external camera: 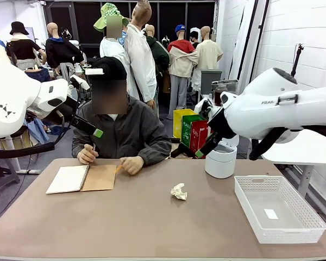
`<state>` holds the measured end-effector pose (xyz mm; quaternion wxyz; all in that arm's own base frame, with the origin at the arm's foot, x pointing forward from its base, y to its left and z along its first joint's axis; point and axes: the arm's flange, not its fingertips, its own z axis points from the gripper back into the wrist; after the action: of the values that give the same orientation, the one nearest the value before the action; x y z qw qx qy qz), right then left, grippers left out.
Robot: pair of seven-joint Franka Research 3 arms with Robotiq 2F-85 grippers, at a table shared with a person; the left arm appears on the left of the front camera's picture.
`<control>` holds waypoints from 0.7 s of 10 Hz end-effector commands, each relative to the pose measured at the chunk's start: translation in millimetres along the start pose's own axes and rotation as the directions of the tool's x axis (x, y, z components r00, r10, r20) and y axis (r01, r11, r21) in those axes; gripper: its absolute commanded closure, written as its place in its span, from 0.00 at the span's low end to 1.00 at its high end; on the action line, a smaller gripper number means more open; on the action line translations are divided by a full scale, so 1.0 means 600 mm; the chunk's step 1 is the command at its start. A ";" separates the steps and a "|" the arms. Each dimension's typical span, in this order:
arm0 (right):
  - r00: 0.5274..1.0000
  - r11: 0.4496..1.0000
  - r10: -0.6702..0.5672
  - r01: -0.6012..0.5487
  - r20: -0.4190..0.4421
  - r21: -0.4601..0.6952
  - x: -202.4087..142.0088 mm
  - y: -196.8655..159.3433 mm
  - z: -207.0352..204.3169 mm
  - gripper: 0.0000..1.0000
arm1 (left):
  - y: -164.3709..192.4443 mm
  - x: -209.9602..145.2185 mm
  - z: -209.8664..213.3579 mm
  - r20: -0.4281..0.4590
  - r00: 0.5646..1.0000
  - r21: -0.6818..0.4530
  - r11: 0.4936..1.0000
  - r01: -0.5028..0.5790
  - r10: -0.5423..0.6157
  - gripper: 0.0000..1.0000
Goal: Sort the paper based on its condition.
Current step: If a person hands you a paper, place it in the Organizing basket , and if it's crumpled, put it in the Trash can.
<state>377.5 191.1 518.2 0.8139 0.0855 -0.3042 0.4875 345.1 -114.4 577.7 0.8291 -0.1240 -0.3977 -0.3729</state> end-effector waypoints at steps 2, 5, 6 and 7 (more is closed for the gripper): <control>0.997 1.000 -0.008 0.009 -0.080 0.013 0.000 0.002 -0.027 0.00 | 0.002 0.000 0.002 -0.005 1.000 -0.006 1.000 -0.004 0.004 0.00; 0.998 1.000 0.002 -0.001 -0.063 0.016 -0.011 0.002 -0.035 0.00 | 0.002 0.000 0.002 -0.005 1.000 -0.006 1.000 -0.004 0.004 0.00; 0.998 1.000 0.002 -0.001 -0.063 0.016 -0.011 0.002 -0.035 0.00 | 0.002 0.000 0.002 -0.005 1.000 -0.006 1.000 -0.004 0.004 0.00; 0.998 1.000 0.002 -0.001 -0.063 0.016 -0.011 0.002 -0.035 0.00 | 0.002 0.000 0.002 -0.005 1.000 -0.006 1.000 -0.004 0.004 0.00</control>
<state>380.9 195.2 500.2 0.8217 0.0754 -0.2744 0.4937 345.1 -114.4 577.7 0.8291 -0.1240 -0.3977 -0.3728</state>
